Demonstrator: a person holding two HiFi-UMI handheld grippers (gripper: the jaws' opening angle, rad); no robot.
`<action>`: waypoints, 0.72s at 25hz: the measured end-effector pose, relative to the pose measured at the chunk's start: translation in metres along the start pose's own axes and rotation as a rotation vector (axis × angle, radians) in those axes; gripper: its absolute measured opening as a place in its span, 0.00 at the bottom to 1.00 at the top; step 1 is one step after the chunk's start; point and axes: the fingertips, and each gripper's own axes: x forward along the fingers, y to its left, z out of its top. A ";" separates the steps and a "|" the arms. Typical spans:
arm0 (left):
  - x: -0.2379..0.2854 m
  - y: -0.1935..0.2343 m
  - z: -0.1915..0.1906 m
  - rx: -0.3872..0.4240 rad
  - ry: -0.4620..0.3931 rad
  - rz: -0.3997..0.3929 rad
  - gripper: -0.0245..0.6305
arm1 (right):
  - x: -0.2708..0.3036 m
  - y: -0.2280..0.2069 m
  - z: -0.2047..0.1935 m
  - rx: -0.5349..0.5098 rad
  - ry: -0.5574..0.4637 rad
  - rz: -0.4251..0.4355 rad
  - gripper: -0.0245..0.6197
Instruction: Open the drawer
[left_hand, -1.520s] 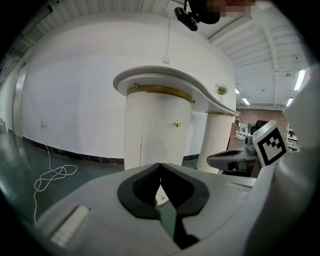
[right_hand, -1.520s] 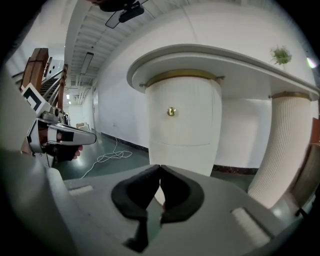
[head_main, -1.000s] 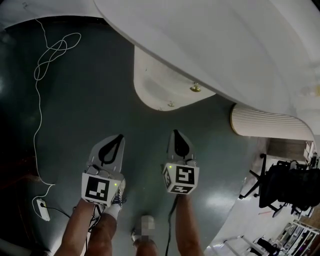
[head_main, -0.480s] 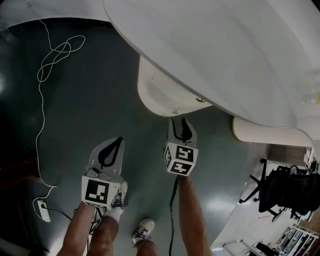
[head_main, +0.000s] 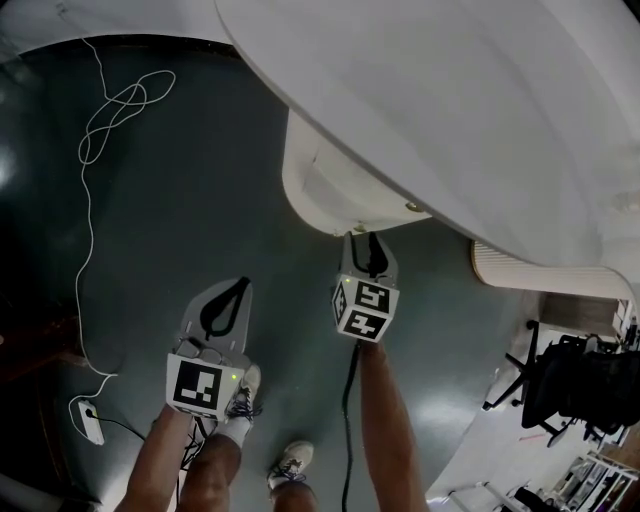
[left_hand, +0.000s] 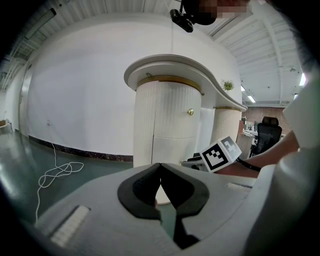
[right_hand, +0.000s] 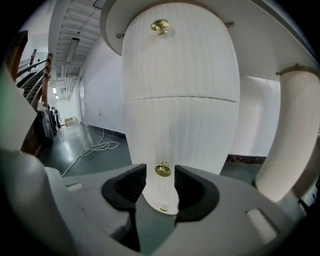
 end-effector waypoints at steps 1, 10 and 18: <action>0.000 0.000 -0.001 -0.001 0.002 0.000 0.05 | 0.003 0.000 0.000 0.000 0.003 0.002 0.32; 0.003 0.005 -0.009 -0.010 0.006 0.009 0.05 | 0.011 -0.003 0.001 -0.055 0.015 -0.031 0.21; 0.002 0.003 -0.011 -0.013 0.009 0.008 0.05 | 0.009 -0.001 0.001 -0.082 0.003 -0.037 0.20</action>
